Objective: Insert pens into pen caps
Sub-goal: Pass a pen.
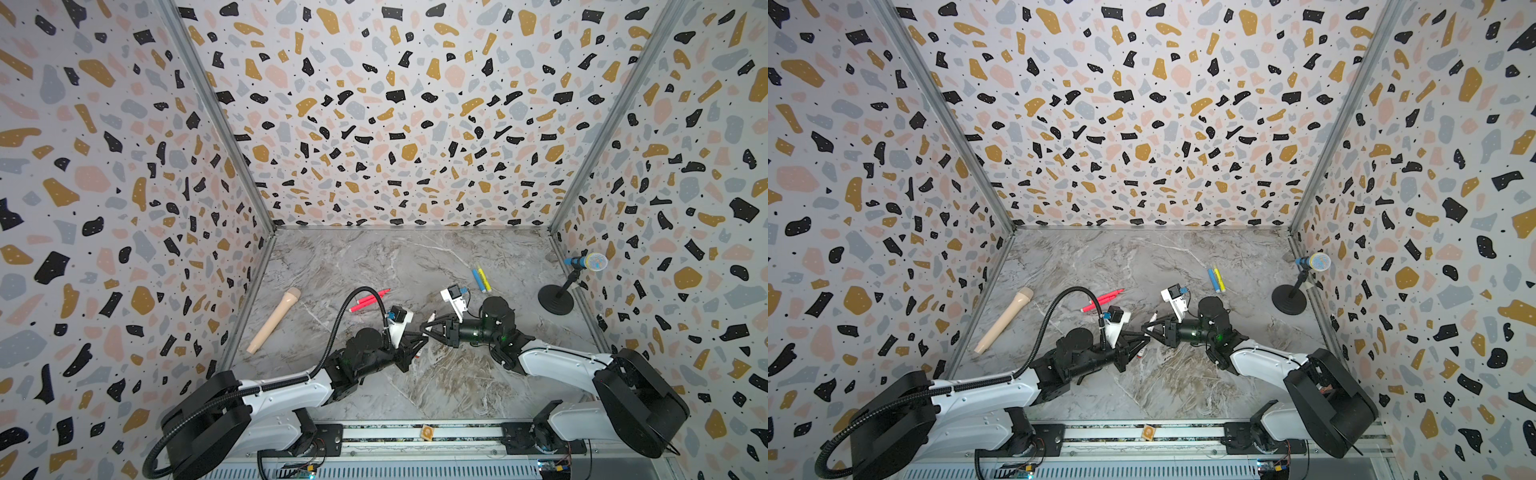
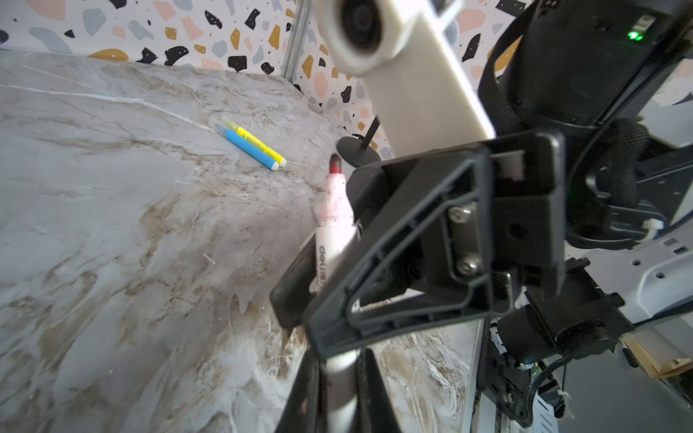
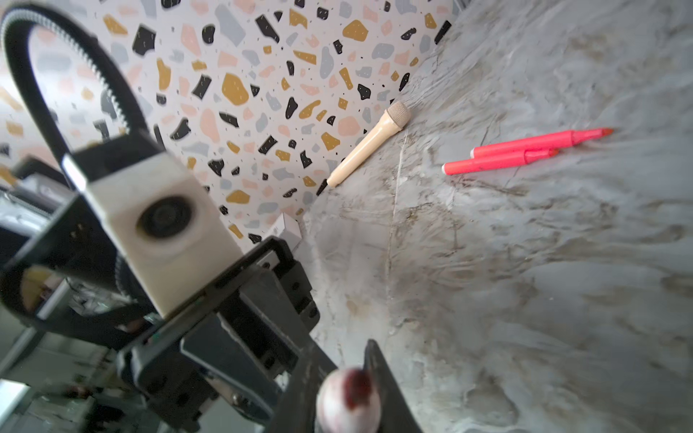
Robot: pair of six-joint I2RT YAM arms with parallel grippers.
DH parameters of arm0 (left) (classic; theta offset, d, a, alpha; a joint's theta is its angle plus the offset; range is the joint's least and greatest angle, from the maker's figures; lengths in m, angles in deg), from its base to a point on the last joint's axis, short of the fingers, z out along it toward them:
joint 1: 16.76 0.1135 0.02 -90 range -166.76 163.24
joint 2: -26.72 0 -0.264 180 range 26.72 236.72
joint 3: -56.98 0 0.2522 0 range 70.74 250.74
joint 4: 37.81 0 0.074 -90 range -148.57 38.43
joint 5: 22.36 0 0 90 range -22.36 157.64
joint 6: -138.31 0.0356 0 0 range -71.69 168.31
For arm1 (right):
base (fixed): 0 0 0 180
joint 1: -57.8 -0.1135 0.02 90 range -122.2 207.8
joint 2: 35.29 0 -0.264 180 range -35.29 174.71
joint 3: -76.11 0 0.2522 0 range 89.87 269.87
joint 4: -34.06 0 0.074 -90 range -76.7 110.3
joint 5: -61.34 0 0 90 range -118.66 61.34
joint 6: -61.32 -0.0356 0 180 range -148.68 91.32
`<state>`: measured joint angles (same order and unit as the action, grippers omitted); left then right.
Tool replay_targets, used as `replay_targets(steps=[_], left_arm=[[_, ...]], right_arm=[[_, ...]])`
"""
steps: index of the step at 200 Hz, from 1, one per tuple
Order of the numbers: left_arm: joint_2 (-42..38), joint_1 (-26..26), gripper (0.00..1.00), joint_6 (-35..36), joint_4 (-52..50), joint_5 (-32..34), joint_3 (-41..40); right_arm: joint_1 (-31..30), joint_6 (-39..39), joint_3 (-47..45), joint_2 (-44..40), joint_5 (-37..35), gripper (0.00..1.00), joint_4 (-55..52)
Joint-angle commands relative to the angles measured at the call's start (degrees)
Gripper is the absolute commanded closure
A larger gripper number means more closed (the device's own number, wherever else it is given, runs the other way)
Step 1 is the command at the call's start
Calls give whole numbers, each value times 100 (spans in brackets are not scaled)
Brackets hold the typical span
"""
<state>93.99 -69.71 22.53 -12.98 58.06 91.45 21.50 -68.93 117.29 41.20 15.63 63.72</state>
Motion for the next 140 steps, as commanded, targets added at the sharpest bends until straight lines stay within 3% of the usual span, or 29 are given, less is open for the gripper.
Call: replay_targets(steps=[1,7,18,74,140], left_arm=[[5,-23,78,-50,173,-39,-22],[22,-25,70,-23,72,-46,14],[49,-23,66,19,-20,-116,53],[219,-24,75,33,-82,-359,267],[85,-23,76,34,-222,-434,373]], right_arm=[[-9,27,170,-254,-118,94,162],[-9,78,191,-304,-123,95,85],[-18,220,257,-385,-152,95,-149],[-149,573,489,-487,-167,96,-733],[-256,772,572,-415,-225,96,-975]])
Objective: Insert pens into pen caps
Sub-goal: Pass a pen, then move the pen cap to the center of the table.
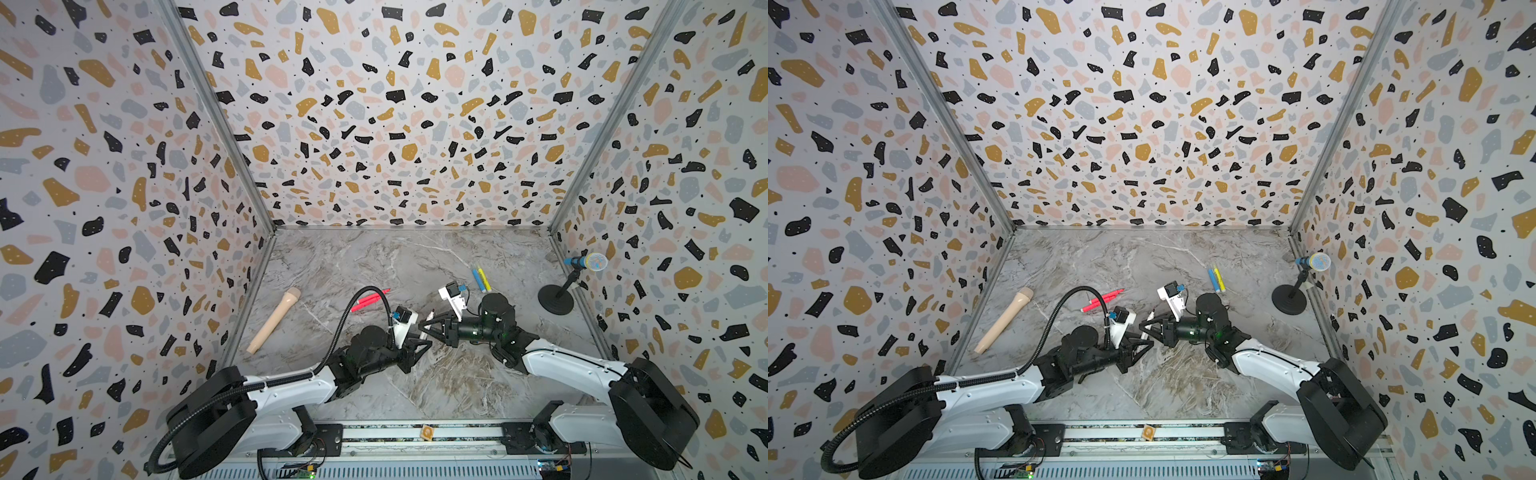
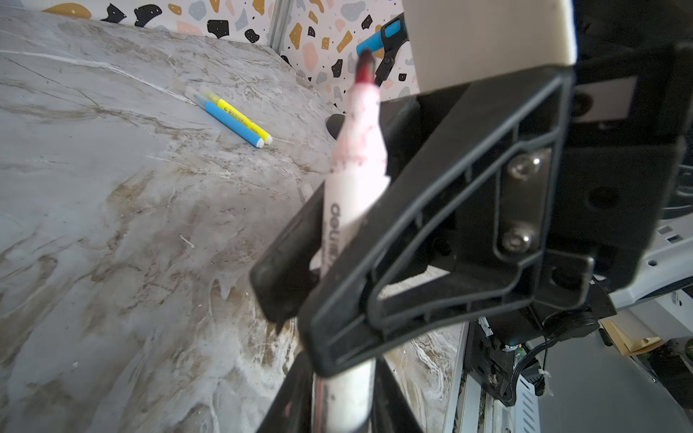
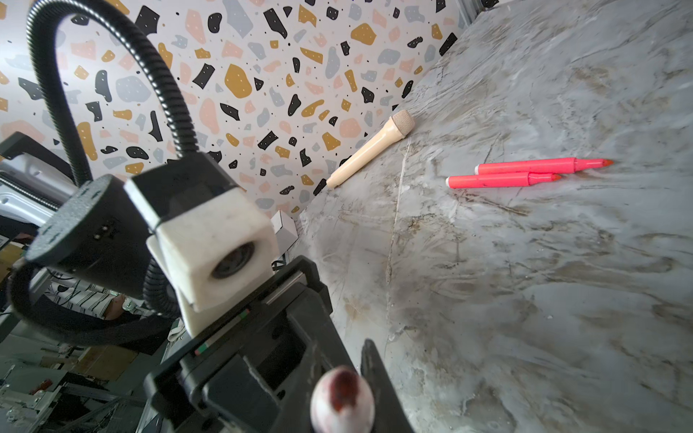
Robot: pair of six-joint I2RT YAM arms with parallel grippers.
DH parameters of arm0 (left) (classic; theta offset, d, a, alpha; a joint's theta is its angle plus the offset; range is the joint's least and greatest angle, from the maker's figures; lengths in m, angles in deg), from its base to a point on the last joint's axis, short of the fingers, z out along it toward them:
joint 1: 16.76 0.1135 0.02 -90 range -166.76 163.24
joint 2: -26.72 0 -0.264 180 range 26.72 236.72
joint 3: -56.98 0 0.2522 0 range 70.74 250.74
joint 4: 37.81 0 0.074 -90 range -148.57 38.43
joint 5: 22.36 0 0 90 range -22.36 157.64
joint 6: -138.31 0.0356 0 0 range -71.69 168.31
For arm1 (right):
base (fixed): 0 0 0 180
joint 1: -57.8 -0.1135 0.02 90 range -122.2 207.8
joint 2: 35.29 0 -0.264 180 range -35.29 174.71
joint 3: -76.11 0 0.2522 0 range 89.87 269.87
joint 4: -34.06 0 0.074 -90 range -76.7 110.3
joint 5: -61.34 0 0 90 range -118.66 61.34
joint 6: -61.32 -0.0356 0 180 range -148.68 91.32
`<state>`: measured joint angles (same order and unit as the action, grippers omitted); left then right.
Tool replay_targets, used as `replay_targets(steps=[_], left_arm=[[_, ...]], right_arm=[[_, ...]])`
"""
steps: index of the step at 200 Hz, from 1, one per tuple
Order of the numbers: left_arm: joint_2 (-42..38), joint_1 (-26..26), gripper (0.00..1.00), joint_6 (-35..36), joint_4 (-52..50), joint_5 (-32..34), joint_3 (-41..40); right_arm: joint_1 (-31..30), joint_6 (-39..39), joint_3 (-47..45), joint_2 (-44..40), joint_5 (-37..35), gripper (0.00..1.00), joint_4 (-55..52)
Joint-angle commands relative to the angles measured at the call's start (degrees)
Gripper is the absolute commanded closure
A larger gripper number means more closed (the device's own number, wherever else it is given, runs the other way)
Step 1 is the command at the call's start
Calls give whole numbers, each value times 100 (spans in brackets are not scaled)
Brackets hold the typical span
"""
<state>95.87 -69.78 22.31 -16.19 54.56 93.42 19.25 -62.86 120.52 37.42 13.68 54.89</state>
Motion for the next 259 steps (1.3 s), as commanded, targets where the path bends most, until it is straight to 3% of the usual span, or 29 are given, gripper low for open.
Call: replay_targets(steps=[1,30,58,69,85,103,132,156,194,259], left_arm=[[-103,-16,76,58,96,-87,176],[-126,-16,100,43,118,-51,154],[-137,-16,100,25,110,-1,146],[-153,-17,100,25,87,41,131],[-197,-20,100,33,89,97,87],[-275,-16,100,10,66,261,-6],[-538,-16,100,-32,-212,869,-158],[-907,-16,100,-48,-367,1290,-353],[-1603,-16,100,-98,-664,1730,-612],[-2196,-16,100,-87,-1146,1831,-838]], right_arm=[[-35,165,252,-37,-27,95,-88],[-57,188,283,-37,-26,95,-126],[-83,200,283,-63,-61,90,-189],[-83,197,283,-102,-105,77,-238],[-83,223,274,-216,-264,39,-366],[-70,325,274,-477,-772,28,-777],[305,449,487,-875,-1874,25,-2084],[1202,275,457,-1126,-2543,24,-3078],[2579,92,-30,-1542,-2575,21,-3613],[2816,386,-588,-1238,-2956,21,-3706]])
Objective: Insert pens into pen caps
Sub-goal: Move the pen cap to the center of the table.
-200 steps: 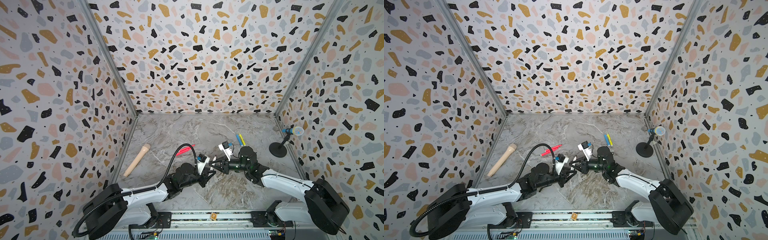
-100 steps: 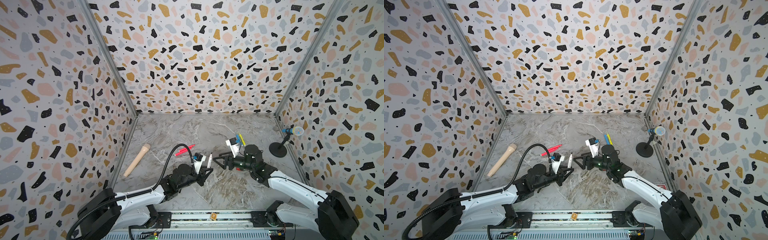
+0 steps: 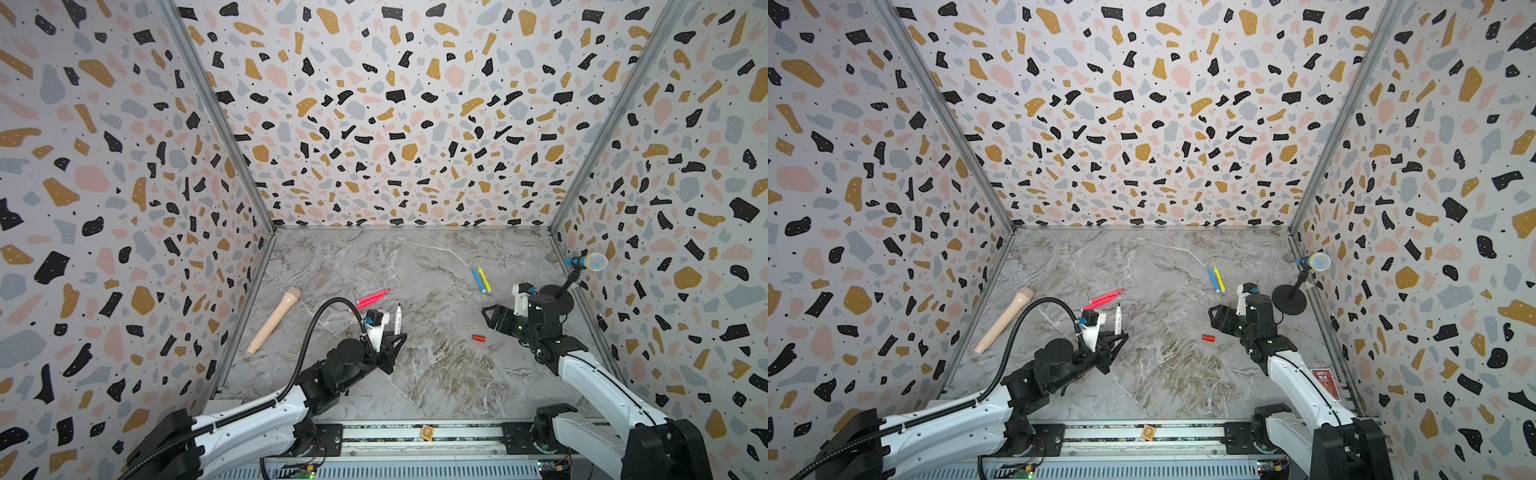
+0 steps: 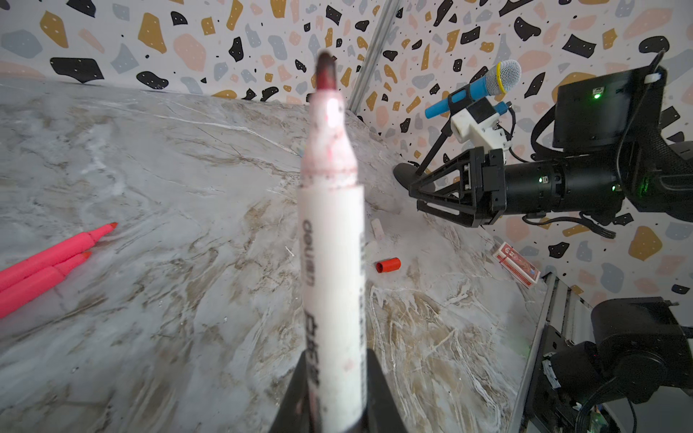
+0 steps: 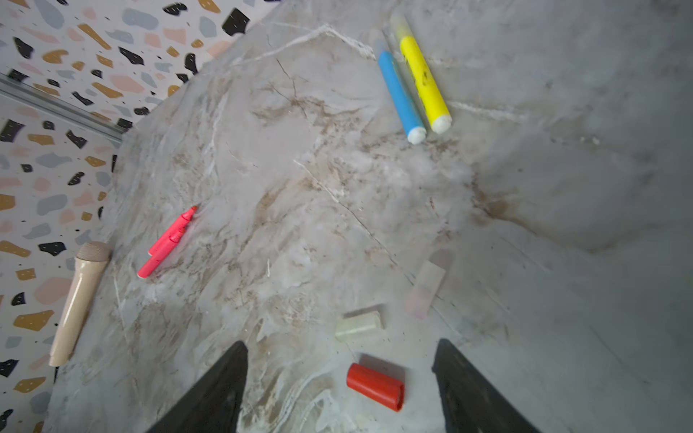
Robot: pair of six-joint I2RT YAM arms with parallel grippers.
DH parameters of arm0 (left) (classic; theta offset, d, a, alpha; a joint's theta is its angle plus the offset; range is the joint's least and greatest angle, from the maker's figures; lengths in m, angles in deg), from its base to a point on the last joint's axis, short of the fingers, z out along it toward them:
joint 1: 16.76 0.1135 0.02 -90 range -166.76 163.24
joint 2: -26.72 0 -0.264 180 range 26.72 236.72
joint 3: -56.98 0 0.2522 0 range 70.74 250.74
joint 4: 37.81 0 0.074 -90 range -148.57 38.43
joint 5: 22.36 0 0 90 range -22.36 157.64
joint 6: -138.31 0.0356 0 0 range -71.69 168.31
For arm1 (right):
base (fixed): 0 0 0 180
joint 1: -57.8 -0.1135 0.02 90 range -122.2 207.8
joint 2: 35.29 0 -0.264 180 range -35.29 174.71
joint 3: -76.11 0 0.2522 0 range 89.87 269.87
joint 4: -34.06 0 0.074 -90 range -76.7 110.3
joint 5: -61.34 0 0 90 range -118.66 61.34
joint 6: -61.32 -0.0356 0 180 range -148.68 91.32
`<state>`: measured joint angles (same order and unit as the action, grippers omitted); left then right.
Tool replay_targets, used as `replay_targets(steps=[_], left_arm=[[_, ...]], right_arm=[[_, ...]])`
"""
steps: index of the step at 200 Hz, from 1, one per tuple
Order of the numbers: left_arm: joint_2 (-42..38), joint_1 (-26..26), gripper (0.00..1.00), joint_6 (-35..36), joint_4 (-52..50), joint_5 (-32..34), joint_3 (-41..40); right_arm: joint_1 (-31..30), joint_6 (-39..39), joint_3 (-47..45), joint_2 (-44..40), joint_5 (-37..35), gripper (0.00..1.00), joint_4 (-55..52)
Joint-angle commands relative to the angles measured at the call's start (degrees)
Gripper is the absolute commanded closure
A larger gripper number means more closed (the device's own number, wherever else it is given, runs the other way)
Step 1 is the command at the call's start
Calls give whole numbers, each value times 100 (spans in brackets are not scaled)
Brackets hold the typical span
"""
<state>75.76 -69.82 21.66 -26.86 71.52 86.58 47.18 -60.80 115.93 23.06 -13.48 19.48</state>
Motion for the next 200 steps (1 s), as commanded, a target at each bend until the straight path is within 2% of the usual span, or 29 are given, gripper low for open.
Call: replay_targets(steps=[1,42,89,200], left_arm=[[-193,-12,100,-27,-84,137,-157],[-442,-12,100,-68,-233,196,-306],[-485,-12,100,-83,-247,228,-371],[-646,-13,100,-191,-264,303,-440]], right_arm=[[23,184,-133,214,-241,21,-160],[7,310,-179,834,-59,23,78],[-35,322,-242,1102,72,24,299],[-978,-74,-521,1291,-73,25,595]])
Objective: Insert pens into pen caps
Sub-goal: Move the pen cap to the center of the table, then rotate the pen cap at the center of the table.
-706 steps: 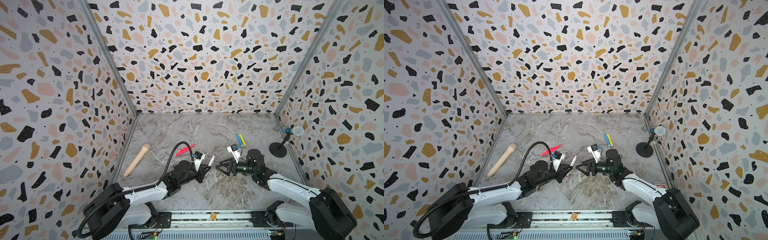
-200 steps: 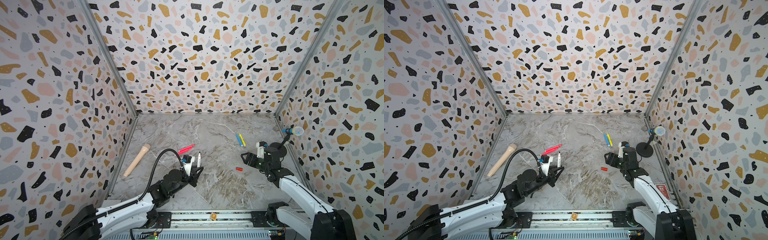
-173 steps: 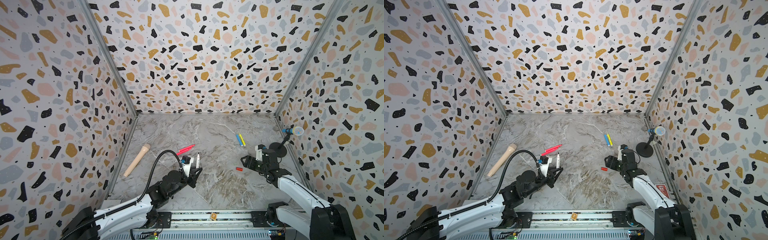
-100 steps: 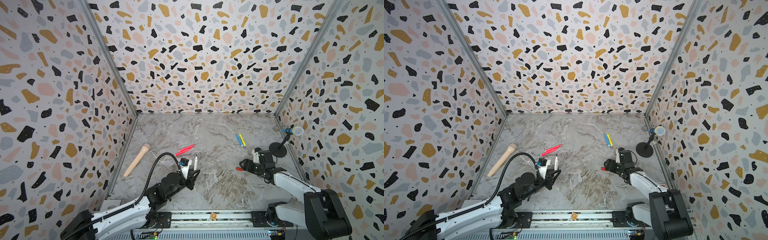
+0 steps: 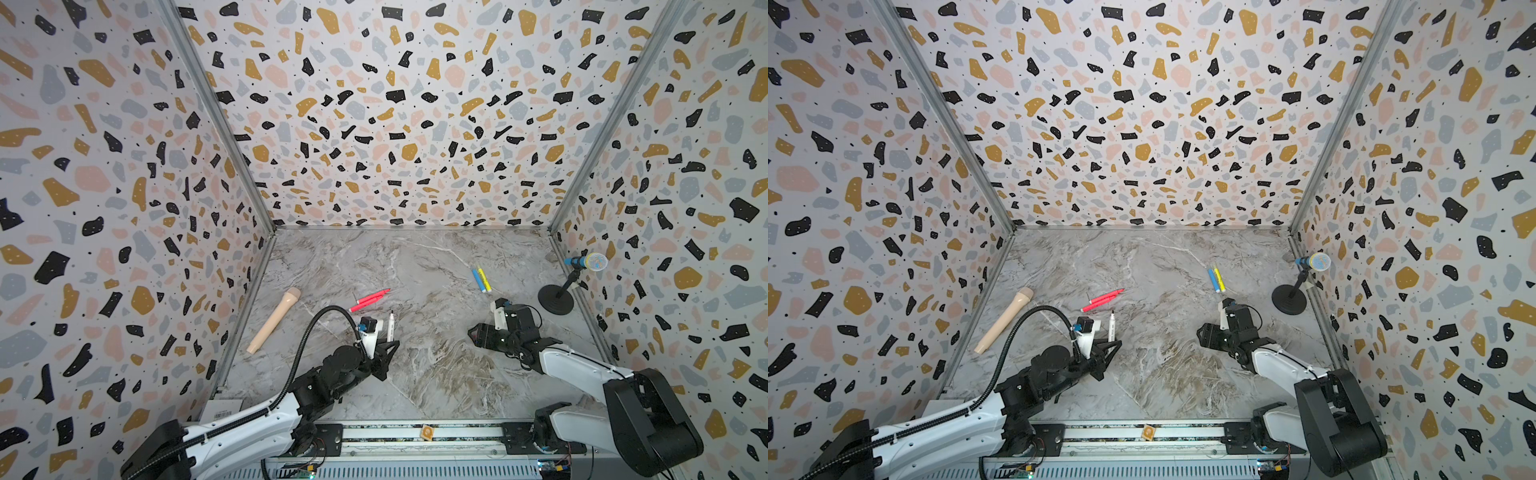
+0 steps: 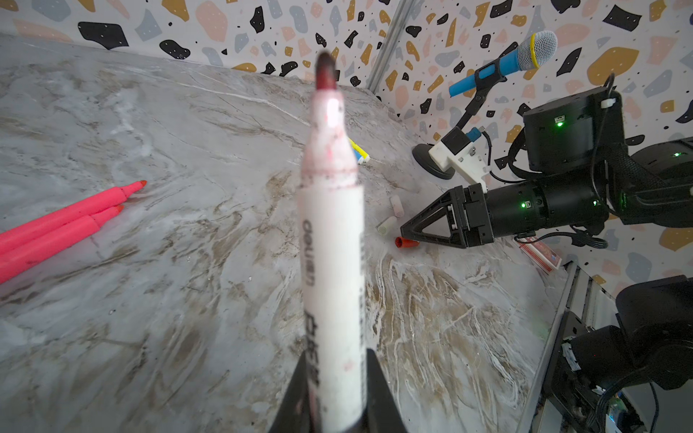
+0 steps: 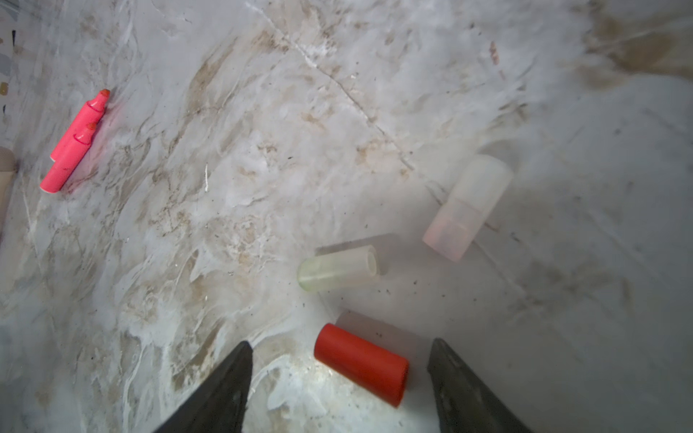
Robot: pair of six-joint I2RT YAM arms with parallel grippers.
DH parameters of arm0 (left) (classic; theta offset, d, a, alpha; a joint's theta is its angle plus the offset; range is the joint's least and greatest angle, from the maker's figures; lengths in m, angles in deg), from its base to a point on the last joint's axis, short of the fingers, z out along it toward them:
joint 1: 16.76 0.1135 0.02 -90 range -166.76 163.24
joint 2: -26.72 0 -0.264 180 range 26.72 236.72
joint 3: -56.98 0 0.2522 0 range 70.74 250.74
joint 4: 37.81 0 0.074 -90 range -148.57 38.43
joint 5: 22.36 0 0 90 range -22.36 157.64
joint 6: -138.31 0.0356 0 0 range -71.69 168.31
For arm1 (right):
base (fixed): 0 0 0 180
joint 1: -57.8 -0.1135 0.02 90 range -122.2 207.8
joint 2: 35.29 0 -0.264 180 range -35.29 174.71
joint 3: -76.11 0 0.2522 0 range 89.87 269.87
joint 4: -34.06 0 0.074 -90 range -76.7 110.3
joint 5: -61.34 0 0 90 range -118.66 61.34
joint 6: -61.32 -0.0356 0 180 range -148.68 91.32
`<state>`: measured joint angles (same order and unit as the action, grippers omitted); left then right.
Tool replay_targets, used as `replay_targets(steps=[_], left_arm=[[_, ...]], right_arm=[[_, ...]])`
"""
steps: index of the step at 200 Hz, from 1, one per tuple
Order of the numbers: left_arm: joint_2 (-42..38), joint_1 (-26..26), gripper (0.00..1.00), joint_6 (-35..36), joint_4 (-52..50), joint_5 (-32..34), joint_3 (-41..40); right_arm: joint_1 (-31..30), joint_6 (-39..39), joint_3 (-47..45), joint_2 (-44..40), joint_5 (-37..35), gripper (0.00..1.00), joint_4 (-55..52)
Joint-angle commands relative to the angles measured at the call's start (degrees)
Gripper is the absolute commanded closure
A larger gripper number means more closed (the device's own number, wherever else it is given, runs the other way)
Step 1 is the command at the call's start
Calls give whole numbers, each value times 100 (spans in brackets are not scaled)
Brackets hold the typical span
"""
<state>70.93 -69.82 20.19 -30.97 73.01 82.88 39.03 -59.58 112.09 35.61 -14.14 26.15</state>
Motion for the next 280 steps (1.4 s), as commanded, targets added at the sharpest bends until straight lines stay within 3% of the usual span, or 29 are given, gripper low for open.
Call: replay_targets(steps=[1,33,69,101,142,200,280], left_arm=[[-169,-12,100,-49,147,156,-71],[-306,-12,100,-50,94,249,-98],[-375,-4,100,-36,37,304,-83],[-421,-5,100,-27,5,333,-98],[-425,-3,100,-40,-27,334,-82],[-439,-3,100,-38,-161,368,-36],[-457,-3,100,18,-219,434,-72]], right_arm=[[-172,-197,-142,33,-9,25,-69],[-546,-463,-298,-10,161,26,98],[-1387,-863,-279,-26,403,27,227],[-2036,-1068,-109,-430,-118,27,-242],[-2062,-838,308,-662,-978,28,-964],[-2049,-469,1314,335,-1706,35,-1632],[-1963,-321,1680,1093,-1502,33,-1485]])
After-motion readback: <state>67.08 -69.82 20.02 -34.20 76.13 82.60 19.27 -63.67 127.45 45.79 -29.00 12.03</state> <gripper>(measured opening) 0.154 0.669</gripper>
